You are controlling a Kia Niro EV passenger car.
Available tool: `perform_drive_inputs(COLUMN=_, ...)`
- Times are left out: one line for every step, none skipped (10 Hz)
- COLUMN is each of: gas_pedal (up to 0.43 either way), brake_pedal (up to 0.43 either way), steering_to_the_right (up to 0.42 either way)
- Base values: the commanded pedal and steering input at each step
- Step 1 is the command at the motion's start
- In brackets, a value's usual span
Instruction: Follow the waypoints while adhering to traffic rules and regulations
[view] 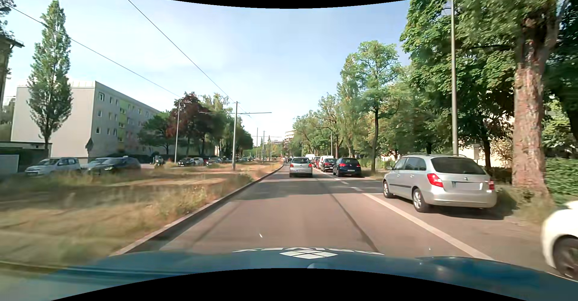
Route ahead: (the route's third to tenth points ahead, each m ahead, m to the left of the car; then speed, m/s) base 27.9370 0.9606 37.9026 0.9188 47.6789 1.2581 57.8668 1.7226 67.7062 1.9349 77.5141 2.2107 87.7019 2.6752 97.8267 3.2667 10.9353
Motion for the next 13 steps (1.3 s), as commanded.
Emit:
perform_drive_inputs(gas_pedal=0.299, brake_pedal=0.0, steering_to_the_right=0.001)
perform_drive_inputs(gas_pedal=0.299, brake_pedal=0.0, steering_to_the_right=0.001)
perform_drive_inputs(gas_pedal=0.299, brake_pedal=0.0, steering_to_the_right=0.001)
perform_drive_inputs(gas_pedal=0.299, brake_pedal=0.0, steering_to_the_right=0.001)
perform_drive_inputs(gas_pedal=0.299, brake_pedal=0.0, steering_to_the_right=0.001)
perform_drive_inputs(gas_pedal=0.287, brake_pedal=0.0, steering_to_the_right=0.001)
perform_drive_inputs(gas_pedal=0.287, brake_pedal=0.0, steering_to_the_right=0.0)
perform_drive_inputs(gas_pedal=0.26, brake_pedal=0.0, steering_to_the_right=0.001)
perform_drive_inputs(gas_pedal=0.24, brake_pedal=0.0, steering_to_the_right=0.0)
perform_drive_inputs(gas_pedal=0.24, brake_pedal=0.0, steering_to_the_right=0.001)
perform_drive_inputs(gas_pedal=0.228, brake_pedal=0.0, steering_to_the_right=-0.001)
perform_drive_inputs(gas_pedal=0.22, brake_pedal=0.0, steering_to_the_right=-0.002)
perform_drive_inputs(gas_pedal=0.197, brake_pedal=0.0, steering_to_the_right=-0.003)
